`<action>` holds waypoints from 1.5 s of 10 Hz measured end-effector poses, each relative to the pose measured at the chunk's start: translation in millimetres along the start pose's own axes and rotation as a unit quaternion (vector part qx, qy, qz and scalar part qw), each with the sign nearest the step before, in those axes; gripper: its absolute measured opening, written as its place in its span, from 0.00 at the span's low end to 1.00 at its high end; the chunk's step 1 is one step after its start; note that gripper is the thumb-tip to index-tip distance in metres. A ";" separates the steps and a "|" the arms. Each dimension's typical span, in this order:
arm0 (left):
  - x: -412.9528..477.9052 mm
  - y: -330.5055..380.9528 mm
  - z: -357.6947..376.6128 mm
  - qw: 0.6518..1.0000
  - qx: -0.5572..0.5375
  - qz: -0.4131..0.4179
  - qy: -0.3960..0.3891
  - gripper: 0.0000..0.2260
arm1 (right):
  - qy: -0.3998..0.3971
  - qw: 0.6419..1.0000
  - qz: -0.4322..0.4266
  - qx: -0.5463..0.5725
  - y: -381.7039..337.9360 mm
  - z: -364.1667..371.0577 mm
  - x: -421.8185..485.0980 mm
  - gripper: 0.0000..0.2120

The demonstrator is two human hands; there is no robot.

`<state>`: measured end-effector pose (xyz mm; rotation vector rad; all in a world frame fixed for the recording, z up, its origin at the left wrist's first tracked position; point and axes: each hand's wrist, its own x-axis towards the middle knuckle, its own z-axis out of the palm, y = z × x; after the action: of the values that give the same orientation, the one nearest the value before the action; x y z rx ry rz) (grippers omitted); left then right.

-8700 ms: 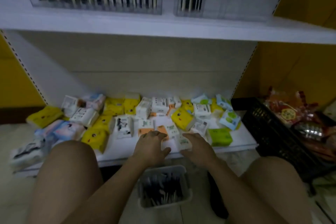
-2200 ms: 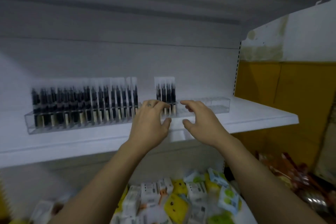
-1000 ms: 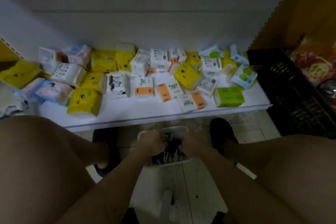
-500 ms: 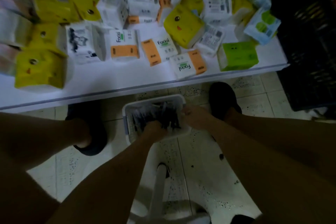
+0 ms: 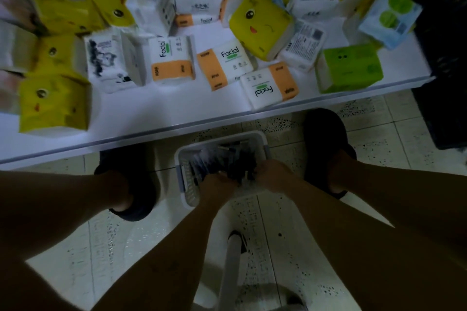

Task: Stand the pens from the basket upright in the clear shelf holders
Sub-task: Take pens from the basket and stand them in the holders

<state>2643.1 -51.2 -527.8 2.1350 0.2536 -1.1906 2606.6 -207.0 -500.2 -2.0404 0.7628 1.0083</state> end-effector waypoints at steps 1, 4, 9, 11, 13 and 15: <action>-4.7 -2.0 -2.3 0.999 -0.028 0.004 0.019 0.09 | -0.007 1.000 -0.013 0.013 -13.0 10.8 14.6 0.07; -29.5 -3.5 -31.5 0.997 -0.062 0.019 0.036 0.05 | 0.010 0.999 -0.033 0.027 -26.1 61.0 66.3 0.02; -31.3 -5.2 -62.2 0.994 -0.109 -0.008 0.023 0.08 | -0.011 1.000 -0.004 0.011 -45.7 39.2 77.6 0.21; -35.3 13.7 -51.5 0.992 -0.078 0.081 0.052 0.08 | 0.070 0.981 -0.028 0.179 -38.2 41.7 57.2 0.15; -47.2 29.2 -41.4 0.992 -0.069 0.078 0.068 0.11 | 0.171 0.961 -0.081 0.200 -34.8 20.9 25.5 0.04; -67.4 61.9 -55.7 0.978 -0.102 0.133 0.126 0.14 | 0.191 0.945 -0.122 0.236 -41.1 -15.5 -8.4 0.15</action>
<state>2671.8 -52.6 -424.6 2.0597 0.1844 -0.7094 2639.4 -194.9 -472.4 -1.8552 0.8269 0.2492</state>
